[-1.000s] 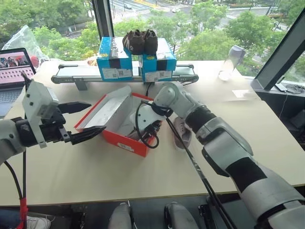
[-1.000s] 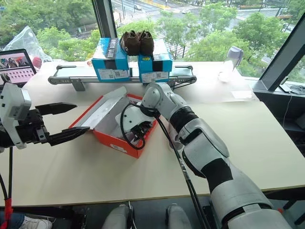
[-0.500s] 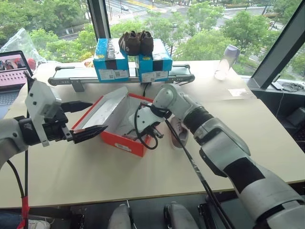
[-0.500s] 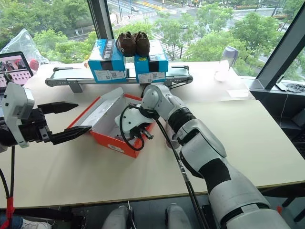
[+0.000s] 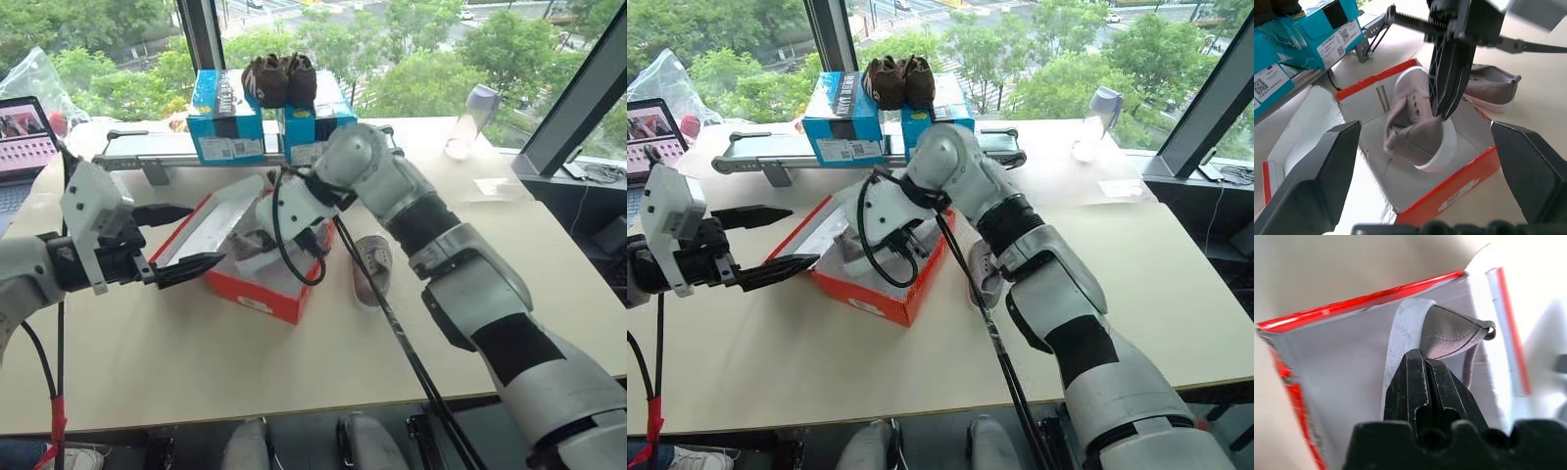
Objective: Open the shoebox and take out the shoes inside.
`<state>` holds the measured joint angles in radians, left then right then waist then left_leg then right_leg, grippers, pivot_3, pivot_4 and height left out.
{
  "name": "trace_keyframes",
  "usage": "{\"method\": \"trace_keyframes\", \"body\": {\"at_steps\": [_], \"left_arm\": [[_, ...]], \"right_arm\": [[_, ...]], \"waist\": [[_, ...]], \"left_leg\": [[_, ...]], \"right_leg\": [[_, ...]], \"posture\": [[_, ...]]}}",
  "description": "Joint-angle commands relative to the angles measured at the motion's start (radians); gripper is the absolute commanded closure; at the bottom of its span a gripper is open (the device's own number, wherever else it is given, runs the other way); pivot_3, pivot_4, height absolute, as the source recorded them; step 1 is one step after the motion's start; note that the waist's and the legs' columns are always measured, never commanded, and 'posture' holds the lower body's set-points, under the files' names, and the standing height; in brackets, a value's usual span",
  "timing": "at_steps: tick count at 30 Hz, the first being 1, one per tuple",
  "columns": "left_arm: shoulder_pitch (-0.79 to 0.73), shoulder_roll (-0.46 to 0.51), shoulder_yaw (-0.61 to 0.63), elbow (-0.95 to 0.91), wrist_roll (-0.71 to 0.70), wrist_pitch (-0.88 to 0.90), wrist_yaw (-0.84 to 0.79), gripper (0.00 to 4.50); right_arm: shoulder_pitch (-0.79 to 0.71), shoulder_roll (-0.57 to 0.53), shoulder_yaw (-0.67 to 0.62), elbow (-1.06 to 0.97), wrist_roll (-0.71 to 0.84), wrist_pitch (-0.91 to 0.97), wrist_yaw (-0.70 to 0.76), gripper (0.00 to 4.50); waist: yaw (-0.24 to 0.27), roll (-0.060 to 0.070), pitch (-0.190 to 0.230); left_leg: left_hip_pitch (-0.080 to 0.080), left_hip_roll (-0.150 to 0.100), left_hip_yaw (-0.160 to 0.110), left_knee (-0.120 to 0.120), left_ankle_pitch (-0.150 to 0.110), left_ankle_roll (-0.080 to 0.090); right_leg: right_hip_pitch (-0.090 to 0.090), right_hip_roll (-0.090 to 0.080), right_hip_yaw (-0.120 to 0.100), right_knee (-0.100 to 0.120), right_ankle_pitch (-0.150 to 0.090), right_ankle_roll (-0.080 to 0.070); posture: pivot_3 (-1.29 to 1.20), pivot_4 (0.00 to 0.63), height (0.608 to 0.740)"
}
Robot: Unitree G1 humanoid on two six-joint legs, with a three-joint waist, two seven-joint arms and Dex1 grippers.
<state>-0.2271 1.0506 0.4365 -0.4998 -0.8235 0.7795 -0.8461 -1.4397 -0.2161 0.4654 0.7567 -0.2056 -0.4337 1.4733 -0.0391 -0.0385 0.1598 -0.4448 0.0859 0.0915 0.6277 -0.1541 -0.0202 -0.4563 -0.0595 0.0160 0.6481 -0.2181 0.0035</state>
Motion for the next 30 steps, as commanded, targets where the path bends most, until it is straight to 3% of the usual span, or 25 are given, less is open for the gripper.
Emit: {"method": "trace_keyframes", "body": {"at_steps": [1,7,19,23,28,30], "left_arm": [[-0.038,-0.004,-0.021,0.013,0.016,-0.039,-0.014,0.00],[-0.102,-0.020,-0.095,0.064,0.043,-0.072,-0.044,0.00],[-0.238,-0.074,-0.244,0.184,0.112,-0.135,-0.136,0.00],[-0.280,-0.091,-0.283,0.215,0.135,-0.147,-0.160,0.00],[-0.299,-0.106,-0.307,0.230,0.155,-0.152,-0.177,0.00],[-0.299,-0.110,-0.309,0.230,0.161,-0.151,-0.180,0.00]], "right_arm": [[-0.044,-0.043,-0.054,-0.088,0.042,-0.010,-0.018,4.47],[-0.086,-0.145,-0.094,-0.084,0.069,0.032,-0.012,4.47],[-0.028,-0.589,-0.199,-0.046,0.006,0.237,-0.034,4.47],[0.114,-0.679,-0.223,-0.135,0.008,0.498,-0.018,4.47],[0.278,-0.621,-0.335,-0.347,0.188,1.099,-0.024,4.47],[0.328,-0.609,-0.354,-0.401,0.201,1.239,-0.077,4.47]], "waist": [[0.002,0.000,0.000],[0.003,0.000,0.000],[0.026,-0.001,0.001],[0.021,-0.001,0.001],[0.011,0.002,0.003],[0.008,0.003,0.004]], "left_leg": [[-0.001,0.000,0.000,0.000,0.000,0.000],[-0.002,0.000,0.000,0.000,0.000,0.000],[-0.002,-0.001,0.000,0.001,0.000,0.000],[-0.001,-0.001,0.000,0.001,0.000,0.000],[-0.001,-0.001,0.001,0.003,0.000,0.001],[-0.001,-0.001,0.001,0.004,0.000,0.001]], "right_leg": [[0.000,0.000,0.000,0.000,0.000,0.000],[-0.001,0.000,0.000,-0.001,0.000,0.000],[-0.001,0.000,0.000,-0.001,-0.001,0.001],[0.000,0.000,0.002,-0.001,-0.001,0.001],[-0.001,0.001,0.004,0.001,-0.001,0.001],[-0.001,0.001,0.004,0.002,-0.001,0.001]], "posture": [[0.00,0.150,0.740],[0.00,0.150,0.740],[0.00,0.150,0.740],[0.00,0.150,0.740],[0.00,0.150,0.740],[0.00,0.150,0.740]]}}
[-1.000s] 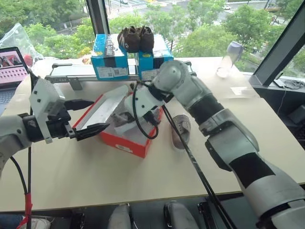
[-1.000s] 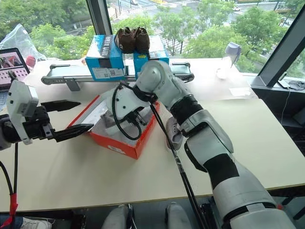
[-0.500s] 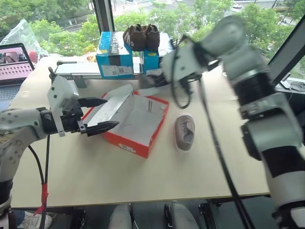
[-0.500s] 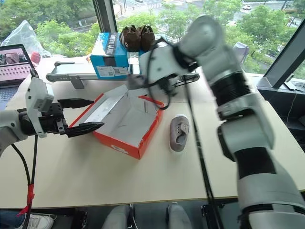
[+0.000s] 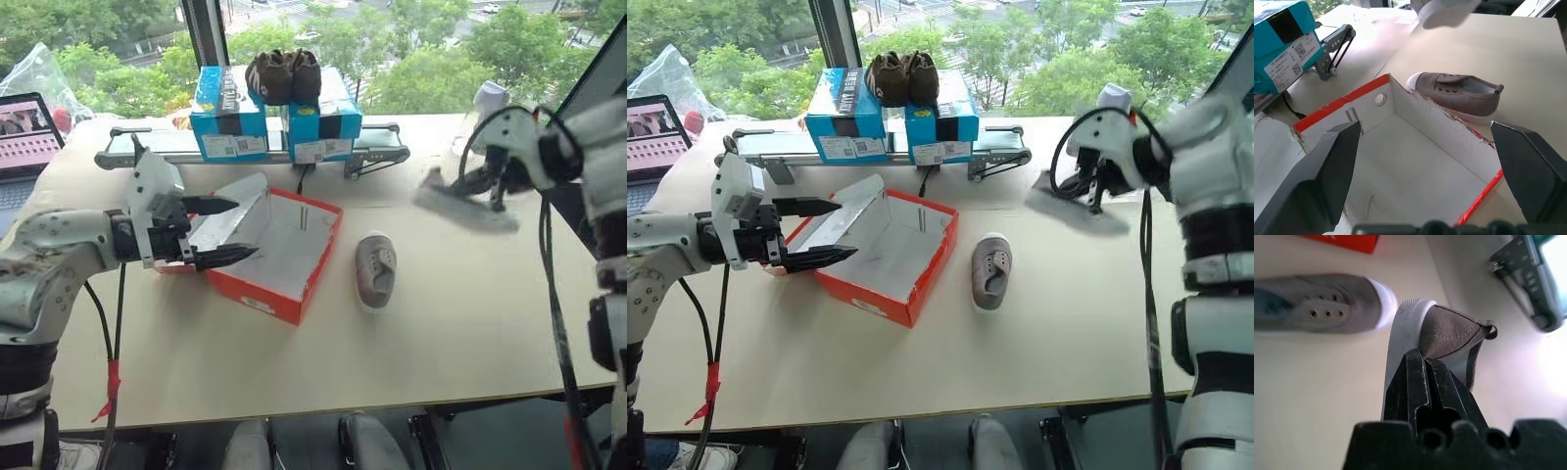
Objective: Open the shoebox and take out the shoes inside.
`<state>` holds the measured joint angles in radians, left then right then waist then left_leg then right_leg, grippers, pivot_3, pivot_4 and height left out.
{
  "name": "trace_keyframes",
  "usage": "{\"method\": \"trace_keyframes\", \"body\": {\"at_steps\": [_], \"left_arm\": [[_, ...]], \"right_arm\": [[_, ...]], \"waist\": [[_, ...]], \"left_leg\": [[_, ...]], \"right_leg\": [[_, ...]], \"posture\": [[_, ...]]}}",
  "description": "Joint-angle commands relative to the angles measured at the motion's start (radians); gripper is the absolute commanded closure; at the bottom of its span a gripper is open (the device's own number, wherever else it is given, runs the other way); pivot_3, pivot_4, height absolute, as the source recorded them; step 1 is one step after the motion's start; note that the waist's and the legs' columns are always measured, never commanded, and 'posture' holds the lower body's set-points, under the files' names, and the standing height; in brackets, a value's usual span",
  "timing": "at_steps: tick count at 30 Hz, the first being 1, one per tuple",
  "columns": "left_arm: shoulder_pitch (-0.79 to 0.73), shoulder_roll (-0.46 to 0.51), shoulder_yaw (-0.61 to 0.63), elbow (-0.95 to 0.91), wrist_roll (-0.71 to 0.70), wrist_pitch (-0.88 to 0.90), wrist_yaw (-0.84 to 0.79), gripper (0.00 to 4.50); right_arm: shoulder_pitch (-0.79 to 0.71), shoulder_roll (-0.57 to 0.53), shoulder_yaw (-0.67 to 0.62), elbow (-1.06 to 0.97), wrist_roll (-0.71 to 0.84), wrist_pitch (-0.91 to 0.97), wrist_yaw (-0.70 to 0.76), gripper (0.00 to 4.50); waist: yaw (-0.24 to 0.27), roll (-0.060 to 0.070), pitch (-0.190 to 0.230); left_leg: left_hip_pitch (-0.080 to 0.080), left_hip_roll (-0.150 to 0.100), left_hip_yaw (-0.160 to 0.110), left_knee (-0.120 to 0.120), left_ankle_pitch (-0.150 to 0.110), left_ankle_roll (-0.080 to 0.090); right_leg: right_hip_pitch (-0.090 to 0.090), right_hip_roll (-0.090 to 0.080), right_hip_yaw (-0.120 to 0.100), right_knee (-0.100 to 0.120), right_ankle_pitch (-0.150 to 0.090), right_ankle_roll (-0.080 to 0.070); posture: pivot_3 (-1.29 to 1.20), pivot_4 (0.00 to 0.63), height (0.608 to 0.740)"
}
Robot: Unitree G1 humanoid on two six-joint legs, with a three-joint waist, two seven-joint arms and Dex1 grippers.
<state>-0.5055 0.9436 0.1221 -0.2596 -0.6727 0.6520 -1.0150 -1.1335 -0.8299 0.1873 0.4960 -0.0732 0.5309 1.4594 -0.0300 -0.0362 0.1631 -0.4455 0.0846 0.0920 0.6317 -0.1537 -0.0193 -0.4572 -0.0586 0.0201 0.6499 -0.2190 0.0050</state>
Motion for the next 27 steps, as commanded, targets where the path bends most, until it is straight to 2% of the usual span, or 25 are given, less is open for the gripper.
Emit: {"method": "trace_keyframes", "body": {"at_steps": [1,4,8,9,13,17,20,27], "left_arm": [[-0.019,-0.004,0.005,-0.012,0.012,-0.021,-0.013,0.00],[-0.014,-0.004,0.010,-0.019,0.012,-0.014,-0.013,0.00],[-0.004,0.003,0.018,-0.023,0.011,-0.010,-0.015,0.00],[-0.004,0.004,0.019,-0.022,0.012,-0.010,-0.016,0.00],[-0.001,0.006,0.025,-0.023,0.013,-0.007,-0.014,0.00],[0.004,0.008,0.029,-0.026,0.012,-0.005,-0.012,0.00],[0.008,0.010,0.033,-0.030,0.011,-0.001,-0.009,0.00],[0.013,0.021,0.039,-0.033,0.016,0.003,-0.010,0.00]], "right_arm": [[0.044,0.004,-0.077,-0.174,0.067,0.316,-0.091,4.47],[0.066,0.018,-0.090,-0.246,0.086,0.440,-0.177,4.47],[0.103,-0.004,-0.063,-0.289,0.078,0.403,-0.233,4.47],[0.099,-0.004,-0.064,-0.285,0.075,0.358,-0.247,4.47],[0.128,-0.017,-0.055,-0.275,0.016,-0.051,-0.333,4.47],[0.208,-0.086,-0.005,-0.365,0.009,-0.186,-0.235,4.47],[0.293,-0.138,-0.005,-0.409,0.039,-0.189,-0.170,4.47],[0.467,-0.177,-0.050,-0.291,0.072,-0.278,-0.168,4.47]], "waist": [[0.001,0.000,0.000],[0.014,0.001,0.000],[0.017,0.001,0.000],[0.017,0.001,0.000],[0.017,0.001,0.001],[0.016,0.001,0.001],[0.020,0.001,0.001],[0.019,0.000,0.001]], "left_leg": [[0.000,0.000,-0.001,0.000,0.000,0.000],[-0.001,0.000,-0.001,0.002,0.000,0.000],[-0.002,-0.001,-0.001,0.003,0.000,0.000],[-0.002,0.000,-0.001,0.003,0.000,0.000],[-0.002,0.000,-0.001,0.003,0.000,0.000],[-0.002,-0.001,-0.001,0.003,0.000,0.000],[-0.002,-0.001,-0.001,0.002,0.000,0.001],[-0.001,-0.001,-0.001,0.006,0.000,0.001]], "right_leg": [[0.000,0.000,0.000,0.001,0.000,0.000],[0.000,0.000,0.000,0.001,0.000,0.000],[0.001,0.000,0.000,-0.001,-0.001,0.005],[0.001,0.000,0.000,-0.001,-0.002,0.006],[0.001,0.000,0.000,-0.001,-0.003,0.009],[0.001,0.000,0.000,-0.001,-0.004,0.010],[0.002,0.000,0.000,-0.002,-0.004,0.009],[0.004,0.000,0.000,-0.001,-0.003,0.011]], "posture": [[0.00,0.150,0.740],[0.00,0.150,0.740],[0.00,0.150,0.740],[0.00,0.150,0.740],[0.00,0.150,0.740],[0.00,0.150,0.740],[0.00,0.150,0.740],[0.00,0.150,0.740]]}}
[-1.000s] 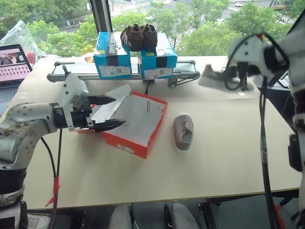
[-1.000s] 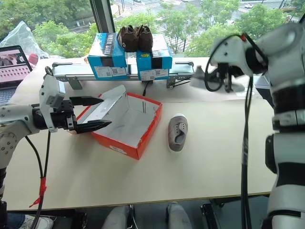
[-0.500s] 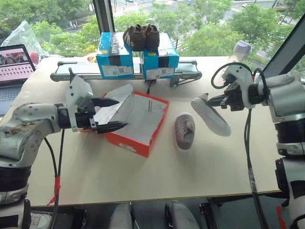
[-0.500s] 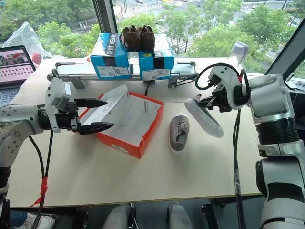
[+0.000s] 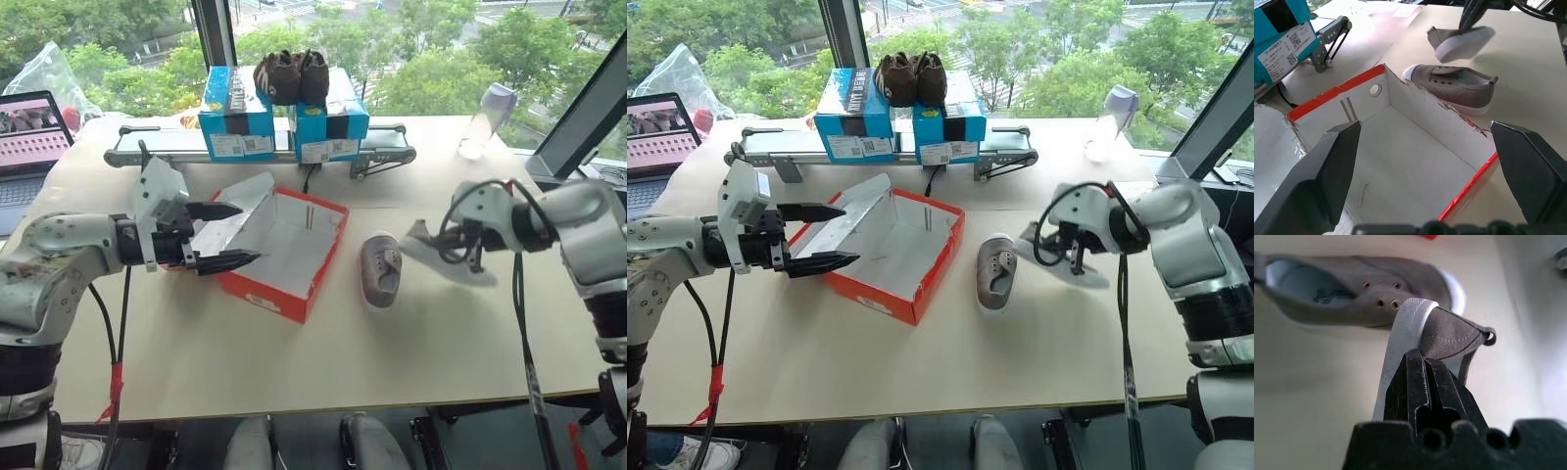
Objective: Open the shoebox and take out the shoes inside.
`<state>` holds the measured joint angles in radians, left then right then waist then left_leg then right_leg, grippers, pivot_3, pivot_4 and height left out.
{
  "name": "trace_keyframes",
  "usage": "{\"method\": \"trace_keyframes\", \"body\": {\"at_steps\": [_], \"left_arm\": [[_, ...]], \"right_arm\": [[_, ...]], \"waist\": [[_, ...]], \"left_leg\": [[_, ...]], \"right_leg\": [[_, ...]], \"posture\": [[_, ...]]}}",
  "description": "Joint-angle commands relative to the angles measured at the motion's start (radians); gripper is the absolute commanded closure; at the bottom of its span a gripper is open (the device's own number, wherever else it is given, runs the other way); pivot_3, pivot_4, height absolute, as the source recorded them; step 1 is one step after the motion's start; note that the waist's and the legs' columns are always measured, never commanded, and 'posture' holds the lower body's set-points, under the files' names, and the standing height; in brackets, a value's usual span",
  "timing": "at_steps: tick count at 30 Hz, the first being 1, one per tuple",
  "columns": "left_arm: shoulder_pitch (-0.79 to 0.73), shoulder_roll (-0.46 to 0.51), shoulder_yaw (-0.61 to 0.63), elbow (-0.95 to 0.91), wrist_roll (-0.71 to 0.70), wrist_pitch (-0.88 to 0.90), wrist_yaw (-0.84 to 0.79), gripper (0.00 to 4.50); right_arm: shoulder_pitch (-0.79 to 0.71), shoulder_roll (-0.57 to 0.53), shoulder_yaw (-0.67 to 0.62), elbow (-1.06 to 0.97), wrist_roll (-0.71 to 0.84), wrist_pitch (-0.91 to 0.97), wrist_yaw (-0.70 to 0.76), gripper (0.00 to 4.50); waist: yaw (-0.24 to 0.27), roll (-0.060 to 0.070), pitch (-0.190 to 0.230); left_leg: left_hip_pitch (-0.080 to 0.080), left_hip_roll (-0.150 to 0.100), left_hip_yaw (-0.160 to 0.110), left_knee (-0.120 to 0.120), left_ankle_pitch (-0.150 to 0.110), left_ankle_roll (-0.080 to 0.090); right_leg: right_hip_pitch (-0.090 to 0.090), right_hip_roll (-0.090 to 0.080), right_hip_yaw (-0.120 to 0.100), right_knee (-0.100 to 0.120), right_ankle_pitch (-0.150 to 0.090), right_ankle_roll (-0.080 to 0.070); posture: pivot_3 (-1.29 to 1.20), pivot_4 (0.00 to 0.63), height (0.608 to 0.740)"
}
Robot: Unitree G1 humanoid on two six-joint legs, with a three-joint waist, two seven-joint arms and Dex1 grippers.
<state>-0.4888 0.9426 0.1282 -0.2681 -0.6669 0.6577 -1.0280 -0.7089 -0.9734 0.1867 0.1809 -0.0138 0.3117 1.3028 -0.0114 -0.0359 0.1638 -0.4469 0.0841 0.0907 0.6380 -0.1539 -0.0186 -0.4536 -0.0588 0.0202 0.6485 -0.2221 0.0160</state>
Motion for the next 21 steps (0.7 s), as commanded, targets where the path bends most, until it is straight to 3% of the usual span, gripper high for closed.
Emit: {"method": "trace_keyframes", "body": {"at_steps": [1,8,15,21], "left_arm": [[-0.007,0.023,0.031,-0.023,0.011,-0.002,0.003,0.00],[-0.017,0.032,0.026,-0.016,0.017,0.001,-0.004,0.00],[-0.023,0.029,0.020,-0.012,0.024,0.005,-0.008,0.00],[-0.024,0.029,0.019,-0.012,0.026,0.007,-0.010,0.00]], "right_arm": [[0.074,-0.042,-0.049,0.008,0.014,-0.077,-0.004,4.47],[0.250,-0.042,-0.049,-0.228,0.078,-0.010,0.024,4.47],[0.252,0.007,-0.017,-0.313,0.102,0.101,0.004,4.47],[0.223,-0.007,-0.015,-0.284,0.085,0.121,0.005,2.66]], "waist": [[0.000,0.000,0.000],[-0.006,0.000,0.000],[-0.003,0.000,0.000],[-0.001,0.000,0.000]], "left_leg": [[0.000,0.000,0.000,0.001,0.000,0.000],[0.002,0.000,0.000,0.002,0.000,0.001],[0.003,0.000,0.000,0.004,0.001,0.001],[0.003,0.000,0.000,0.005,0.001,0.001]], "right_leg": [[0.001,0.000,0.000,0.000,0.000,0.000],[0.002,0.000,0.000,0.001,0.001,0.001],[0.003,0.000,0.001,0.001,0.001,-0.001],[0.005,0.000,0.000,0.000,0.000,-0.004]], "posture": [[0.00,0.150,0.740],[0.00,0.150,0.740],[0.00,0.150,0.740],[0.00,0.150,0.740]]}}
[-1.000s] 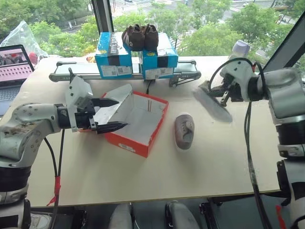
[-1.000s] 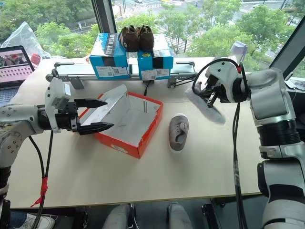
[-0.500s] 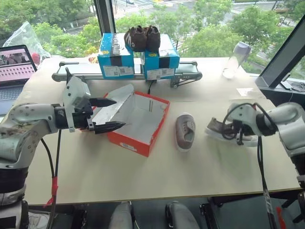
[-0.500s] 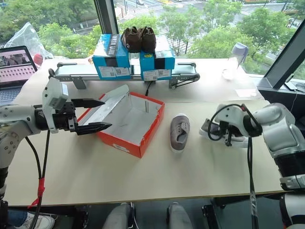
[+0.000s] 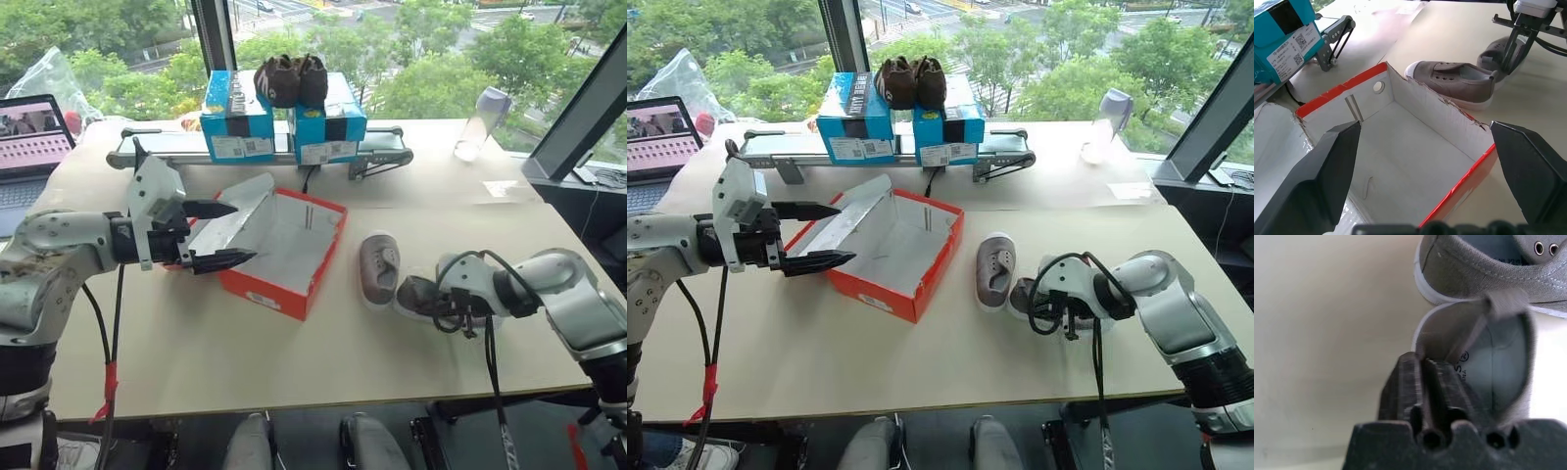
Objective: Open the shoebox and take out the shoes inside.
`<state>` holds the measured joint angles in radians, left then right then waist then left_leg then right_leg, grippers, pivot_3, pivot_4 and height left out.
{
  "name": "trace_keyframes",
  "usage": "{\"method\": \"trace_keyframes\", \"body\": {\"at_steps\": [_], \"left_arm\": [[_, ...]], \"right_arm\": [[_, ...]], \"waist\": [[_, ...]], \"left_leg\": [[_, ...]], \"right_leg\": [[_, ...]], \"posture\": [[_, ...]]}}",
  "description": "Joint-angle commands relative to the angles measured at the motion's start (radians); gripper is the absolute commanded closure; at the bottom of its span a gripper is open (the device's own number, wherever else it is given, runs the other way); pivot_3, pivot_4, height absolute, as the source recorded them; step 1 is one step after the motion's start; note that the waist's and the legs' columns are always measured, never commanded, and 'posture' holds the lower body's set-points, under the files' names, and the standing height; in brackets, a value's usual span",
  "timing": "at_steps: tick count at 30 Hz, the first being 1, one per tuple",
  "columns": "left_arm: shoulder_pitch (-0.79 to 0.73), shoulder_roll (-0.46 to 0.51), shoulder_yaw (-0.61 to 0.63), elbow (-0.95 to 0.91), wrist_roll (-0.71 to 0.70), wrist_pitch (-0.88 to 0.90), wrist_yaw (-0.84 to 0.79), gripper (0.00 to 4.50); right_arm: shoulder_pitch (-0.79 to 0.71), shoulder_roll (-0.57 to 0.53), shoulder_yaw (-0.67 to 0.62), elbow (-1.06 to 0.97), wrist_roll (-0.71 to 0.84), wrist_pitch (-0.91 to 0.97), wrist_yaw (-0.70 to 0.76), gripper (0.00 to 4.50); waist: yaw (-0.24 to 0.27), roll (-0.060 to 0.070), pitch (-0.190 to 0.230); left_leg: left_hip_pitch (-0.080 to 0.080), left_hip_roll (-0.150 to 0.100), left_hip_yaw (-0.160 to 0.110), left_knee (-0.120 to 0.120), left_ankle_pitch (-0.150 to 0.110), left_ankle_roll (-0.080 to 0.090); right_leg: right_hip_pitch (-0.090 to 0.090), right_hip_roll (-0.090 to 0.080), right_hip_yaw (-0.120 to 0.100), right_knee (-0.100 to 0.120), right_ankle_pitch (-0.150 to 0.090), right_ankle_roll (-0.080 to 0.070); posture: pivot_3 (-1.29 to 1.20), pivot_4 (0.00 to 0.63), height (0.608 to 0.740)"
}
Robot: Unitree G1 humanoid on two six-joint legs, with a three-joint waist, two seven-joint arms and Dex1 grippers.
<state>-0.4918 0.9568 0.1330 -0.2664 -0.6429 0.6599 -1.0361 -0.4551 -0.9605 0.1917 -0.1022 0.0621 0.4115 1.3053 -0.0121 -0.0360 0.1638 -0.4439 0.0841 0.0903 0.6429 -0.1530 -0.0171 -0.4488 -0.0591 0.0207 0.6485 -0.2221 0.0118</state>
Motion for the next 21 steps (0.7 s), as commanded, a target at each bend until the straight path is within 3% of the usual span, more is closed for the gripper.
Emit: {"method": "trace_keyframes", "body": {"at_steps": [1,7,8,14,19,21], "left_arm": [[-0.020,0.014,0.015,-0.015,0.001,0.006,-0.003,0.00],[-0.018,0.014,0.018,-0.019,-0.005,0.010,-0.012,0.00],[-0.019,0.017,0.018,-0.020,-0.012,0.014,-0.022,0.00],[-0.018,0.032,0.024,-0.045,-0.072,0.052,-0.092,0.00],[-0.057,0.028,-0.006,-0.037,-0.092,0.060,-0.139,0.00],[-0.083,0.019,-0.029,-0.013,-0.076,0.049,-0.156,0.00]], "right_arm": [[-0.038,-0.025,-0.024,-0.002,0.013,0.027,0.007,2.18],[-0.112,-0.064,-0.066,-0.024,0.055,0.099,0.038,0.17],[-0.134,-0.088,-0.081,-0.051,0.092,0.153,0.066,0.03],[-0.171,-0.231,-0.141,-0.215,0.258,0.459,0.133,0.03],[0.051,-0.344,-0.312,-0.441,0.477,0.727,0.156,0.03],[0.203,-0.358,-0.381,-0.511,0.502,0.782,0.133,0.54]], "waist": [[0.000,0.000,0.000],[0.000,0.000,0.000],[0.000,0.000,0.000],[0.000,0.000,0.000],[0.016,0.000,0.000],[0.022,0.000,0.000]], "left_leg": [[0.000,0.000,0.000,0.000,0.000,0.000],[0.000,0.000,0.000,0.000,0.000,0.000],[0.000,0.000,0.000,0.000,0.000,0.000],[-0.001,0.000,0.000,-0.001,0.000,0.000],[-0.001,0.000,0.000,-0.001,-0.001,0.001],[-0.001,0.000,0.000,-0.001,-0.001,0.001]], "right_leg": [[0.000,0.000,0.000,0.000,0.000,0.000],[0.000,0.000,0.000,0.000,0.000,0.000],[0.000,0.000,0.000,0.000,0.000,0.000],[-0.002,0.000,0.000,0.000,0.000,0.000],[-0.001,-0.001,0.000,-0.001,-0.001,-0.001],[-0.001,-0.001,0.000,-0.002,-0.001,-0.001]], "posture": [[0.00,0.150,0.740],[0.00,0.150,0.740],[0.00,0.150,0.740],[0.00,0.150,0.740],[0.00,0.150,0.740],[0.00,0.150,0.740]]}}
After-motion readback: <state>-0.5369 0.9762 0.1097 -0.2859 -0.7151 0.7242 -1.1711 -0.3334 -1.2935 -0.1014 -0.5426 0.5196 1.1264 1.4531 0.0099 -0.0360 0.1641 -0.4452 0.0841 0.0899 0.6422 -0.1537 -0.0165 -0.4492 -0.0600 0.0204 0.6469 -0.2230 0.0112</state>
